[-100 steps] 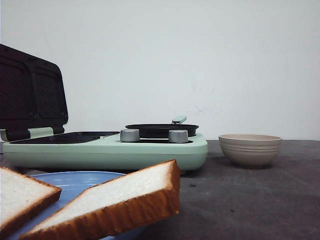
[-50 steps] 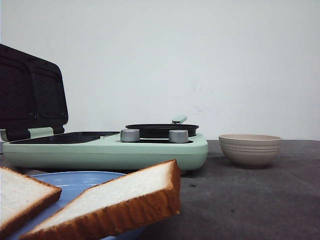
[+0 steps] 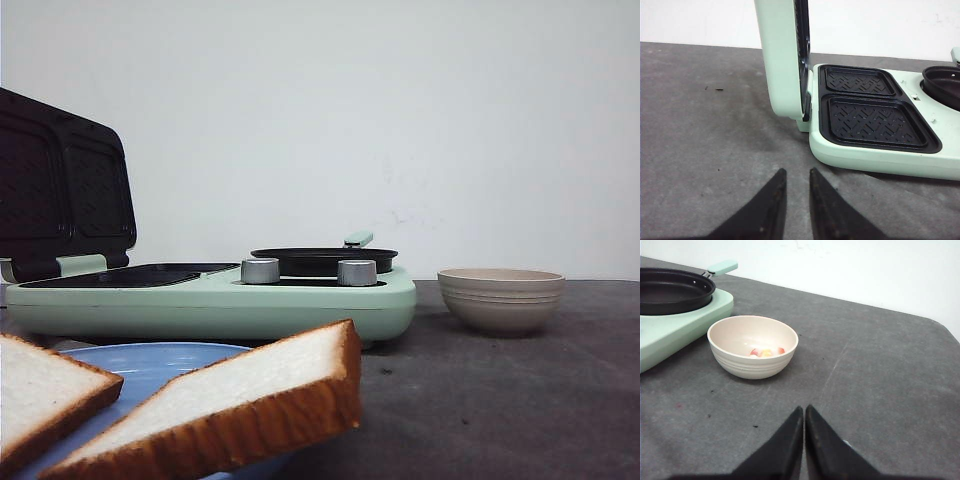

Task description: Make breakfast with bread and shrimp

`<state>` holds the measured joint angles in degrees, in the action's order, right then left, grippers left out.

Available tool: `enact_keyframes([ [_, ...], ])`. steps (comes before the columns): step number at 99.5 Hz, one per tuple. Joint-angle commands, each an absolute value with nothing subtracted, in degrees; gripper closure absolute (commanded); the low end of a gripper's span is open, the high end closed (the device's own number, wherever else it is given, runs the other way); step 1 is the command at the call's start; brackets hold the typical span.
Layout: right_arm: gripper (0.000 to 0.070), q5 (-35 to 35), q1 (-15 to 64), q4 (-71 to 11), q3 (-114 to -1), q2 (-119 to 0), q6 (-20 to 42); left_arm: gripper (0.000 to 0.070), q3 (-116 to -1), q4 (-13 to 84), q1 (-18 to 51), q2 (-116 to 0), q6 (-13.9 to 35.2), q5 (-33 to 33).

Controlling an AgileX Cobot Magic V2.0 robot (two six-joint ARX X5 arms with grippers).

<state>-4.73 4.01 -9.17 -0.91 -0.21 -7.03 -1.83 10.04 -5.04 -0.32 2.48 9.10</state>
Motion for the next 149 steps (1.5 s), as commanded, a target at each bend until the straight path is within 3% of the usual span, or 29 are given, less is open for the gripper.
enact_keyframes([
  [1,0.0700,-4.69,3.99,-8.54,-0.64,-0.21,-6.28,0.0697,-0.86,10.26,-5.19,-0.25,2.46,9.04],
  [33,0.0700,-4.69,3.99,-8.56,-0.64,-0.21,-5.72,0.0697,-0.91,10.26,-5.19,-0.25,2.61,9.06],
  [47,0.0700,-4.71,3.99,-8.56,-0.64,-0.21,-2.22,0.0697,-0.91,10.26,-5.19,-0.25,2.92,9.30],
  [61,0.0700,-4.75,3.99,-8.54,-0.71,-0.21,5.37,0.0697,-0.91,10.24,-5.19,-0.25,7.84,9.30],
  [78,0.0700,-6.55,3.99,-8.73,-1.28,-0.23,13.91,0.0697,-0.99,7.79,-5.19,-0.25,17.23,9.32],
  [91,0.0700,-8.14,3.99,-9.85,-3.49,-0.23,16.67,0.0697,-3.16,7.51,-5.19,-0.30,18.48,9.78],
  [107,0.0700,-7.46,3.99,-14.63,-10.07,-1.32,23.49,0.0695,-8.64,10.83,-5.19,-1.69,21.30,10.83],
  [124,0.0700,-7.75,3.99,-23.38,-19.55,-9.41,24.05,0.0694,-18.20,15.00,-5.17,-9.15,23.42,12.36],
  [149,0.0700,-11.00,3.99,-38.79,-33.87,-28.01,20.45,0.0696,-35.24,28.27,-5.02,-25.56,17.65,15.11],
])
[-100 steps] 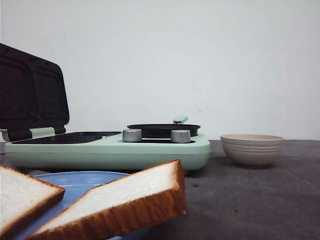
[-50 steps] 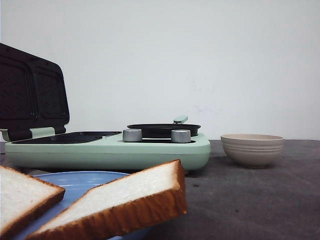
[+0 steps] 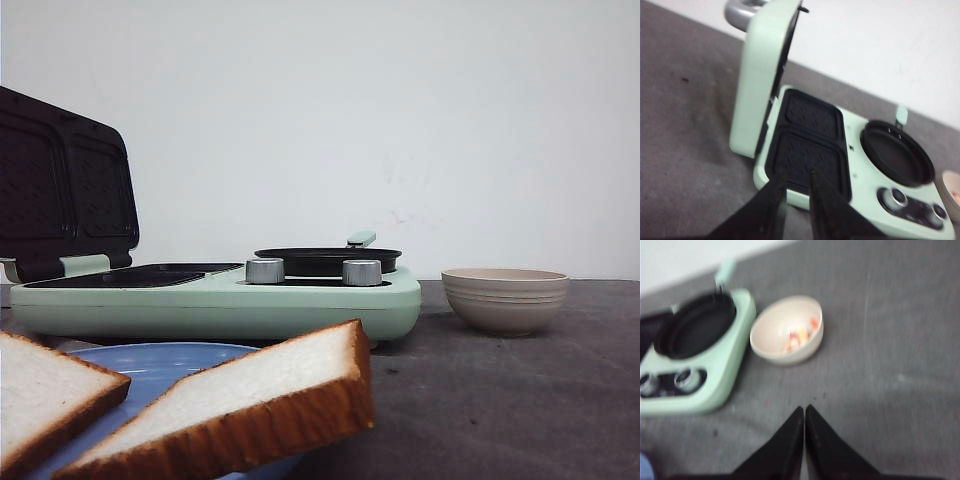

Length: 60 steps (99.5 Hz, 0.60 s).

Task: Make breakfast with bread and shrimp
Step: 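Lower the left gripper to the blue plate and grasp a bread slice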

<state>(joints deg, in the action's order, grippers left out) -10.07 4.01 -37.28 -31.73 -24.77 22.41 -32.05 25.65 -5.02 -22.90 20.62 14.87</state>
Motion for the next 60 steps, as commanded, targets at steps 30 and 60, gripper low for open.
enact_keyframes([
  [30,0.0700,-11.18,3.99,-39.09,-36.45,-32.49,20.18,0.0696,-39.27,37.63,-5.02,-28.73,17.37,15.09],
  [60,0.0700,-18.90,3.99,-40.77,-36.45,-33.19,18.61,0.0520,-39.27,49.43,-5.02,-30.35,15.55,19.42],
])
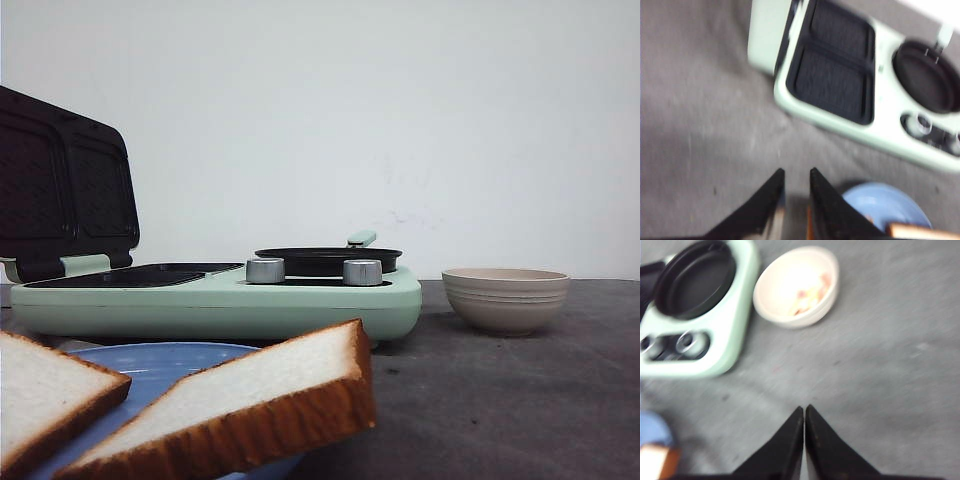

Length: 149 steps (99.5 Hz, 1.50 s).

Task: Make breakfast with bread and shrimp
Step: 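Lower the left gripper to the blue plate and grasp a bread slice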

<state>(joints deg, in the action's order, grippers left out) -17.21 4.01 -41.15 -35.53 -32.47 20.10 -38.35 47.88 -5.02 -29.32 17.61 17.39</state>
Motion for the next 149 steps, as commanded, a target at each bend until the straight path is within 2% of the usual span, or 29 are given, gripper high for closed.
enact_keyframes([
  [1,0.0700,-19.05,3.99,-40.77,-36.45,-33.23,18.61,0.0503,-39.27,49.78,-4.99,-30.55,15.33,19.73],
  [9,0.0687,-21.47,3.99,-40.77,-36.45,-33.63,18.63,0.0379,-39.27,52.60,-4.80,-32.62,14.13,21.67],
  [13,0.0666,-22.59,3.99,-40.80,-36.45,-33.85,18.63,0.0342,-39.27,53.87,-4.67,-33.91,13.87,22.20],
  [27,0.0472,-25.65,3.99,-41.74,-36.45,-34.89,18.61,0.0245,-39.27,57.89,-4.40,-39.70,12.19,22.90],
  [36,0.0403,-26.72,3.99,-42.98,-36.45,-35.53,18.39,0.0220,-39.27,58.57,-4.36,-43.83,10.90,25.80],
  [46,0.0398,-27.92,3.99,-44.03,-36.45,-35.62,17.93,0.0220,-39.27,58.78,-4.29,-48.38,9.54,28.93],
  [73,0.0398,-29.12,3.99,-44.29,-36.45,-35.48,17.98,0.0220,-39.27,59.13,-1.89,-58.15,8.40,30.26],
  [149,0.0398,-29.12,3.99,-44.64,-36.45,-35.48,17.96,0.0225,-39.27,55.35,11.40,-73.17,8.14,30.06],
])
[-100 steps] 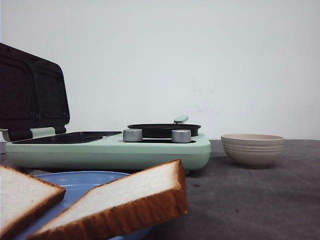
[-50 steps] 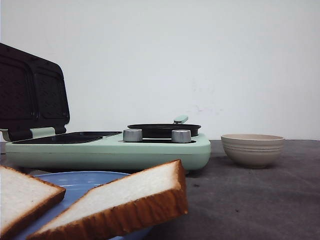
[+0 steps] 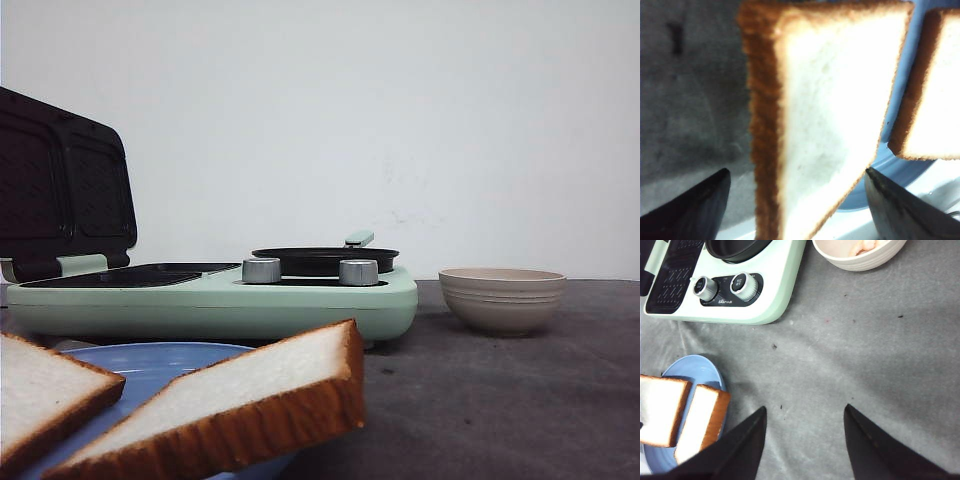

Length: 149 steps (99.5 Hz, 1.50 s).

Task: Make breakfast with bread and shrimp
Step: 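Lower the left gripper to the blue plate and grasp a bread slice, then lift the bread slice with the left gripper toward the grill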

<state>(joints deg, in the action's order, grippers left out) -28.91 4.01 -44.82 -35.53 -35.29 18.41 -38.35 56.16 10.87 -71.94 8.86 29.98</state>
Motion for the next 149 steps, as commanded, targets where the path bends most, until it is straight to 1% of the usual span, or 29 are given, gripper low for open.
enact_keyframes([
  [1,0.0399,-29.12,3.99,-44.64,-36.45,-35.48,17.96,0.0224,-39.27,55.27,11.49,-73.25,8.14,30.06],
  [16,0.0398,-29.12,3.99,-44.66,-36.45,-35.48,17.98,0.0226,-39.27,54.15,12.60,-73.71,8.19,30.04],
  [21,0.0399,-29.15,3.99,-44.66,-36.45,-35.48,17.98,0.0236,-39.27,54.15,12.75,-73.69,8.19,30.04],
  [24,0.0398,-29.15,3.99,-44.66,-36.45,-35.48,17.98,0.0253,-39.27,54.17,12.78,-73.71,8.19,30.04],
  [33,0.0399,-29.15,3.99,-44.69,-36.45,-35.46,17.98,0.0391,-39.27,54.19,12.78,-73.71,8.16,30.06],
  [45,0.0399,-29.15,3.99,-44.69,-36.45,-35.46,18.00,0.0533,-39.27,54.17,12.78,-73.69,8.16,30.06],
  [56,0.0399,-29.15,3.99,-44.69,-36.45,-35.46,18.00,0.0697,-39.27,54.22,12.78,-73.69,8.16,30.06],
  [84,0.0399,-29.15,3.99,-44.71,-36.45,-35.46,18.00,0.0698,-40.88,56.01,12.78,-73.17,8.14,30.06],
  [110,0.0399,-29.69,3.99,-45.10,-36.45,-35.46,17.98,0.0698,-43.70,55.70,12.78,-68.27,8.51,29.87],
  [137,0.0399,-30.00,3.99,-45.10,-36.45,-35.46,17.98,0.0698,-44.64,56.03,12.78,-66.89,8.75,28.60],
  [149,0.0399,-30.00,3.99,-45.10,-36.45,-35.46,17.98,0.0698,-44.64,56.49,12.78,-66.89,8.88,26.04],
])
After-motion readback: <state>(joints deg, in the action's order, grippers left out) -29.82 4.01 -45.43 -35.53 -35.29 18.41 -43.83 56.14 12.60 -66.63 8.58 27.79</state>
